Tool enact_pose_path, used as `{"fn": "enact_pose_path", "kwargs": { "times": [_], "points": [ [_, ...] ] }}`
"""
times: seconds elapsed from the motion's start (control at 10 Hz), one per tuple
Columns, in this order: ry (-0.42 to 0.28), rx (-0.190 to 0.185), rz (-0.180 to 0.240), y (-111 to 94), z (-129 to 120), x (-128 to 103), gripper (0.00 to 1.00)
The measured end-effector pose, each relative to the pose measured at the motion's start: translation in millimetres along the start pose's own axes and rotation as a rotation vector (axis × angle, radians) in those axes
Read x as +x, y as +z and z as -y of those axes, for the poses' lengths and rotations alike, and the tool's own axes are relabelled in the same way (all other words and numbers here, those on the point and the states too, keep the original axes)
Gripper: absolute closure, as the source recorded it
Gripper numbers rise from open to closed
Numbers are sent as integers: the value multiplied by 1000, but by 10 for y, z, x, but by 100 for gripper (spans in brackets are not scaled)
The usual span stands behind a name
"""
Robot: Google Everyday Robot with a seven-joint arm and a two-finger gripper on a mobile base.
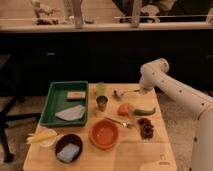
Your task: Wipe table surface with brush
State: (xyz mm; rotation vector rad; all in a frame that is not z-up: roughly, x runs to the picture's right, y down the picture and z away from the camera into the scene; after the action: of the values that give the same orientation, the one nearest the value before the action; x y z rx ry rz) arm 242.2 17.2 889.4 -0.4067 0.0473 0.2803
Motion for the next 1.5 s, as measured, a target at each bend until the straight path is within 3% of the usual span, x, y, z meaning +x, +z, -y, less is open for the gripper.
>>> {"fn": "enact_pose_path", "kwargs": {
  "times": [0.4,0.5,1.2,1.3,1.5],
  "points": [
    [22,9,0,1,65,26,100],
    [21,9,1,1,66,22,96],
    [21,10,0,2,67,19,27],
    [21,10,0,2,67,19,21],
    [21,9,0,2,67,19,20]
  ]
}}
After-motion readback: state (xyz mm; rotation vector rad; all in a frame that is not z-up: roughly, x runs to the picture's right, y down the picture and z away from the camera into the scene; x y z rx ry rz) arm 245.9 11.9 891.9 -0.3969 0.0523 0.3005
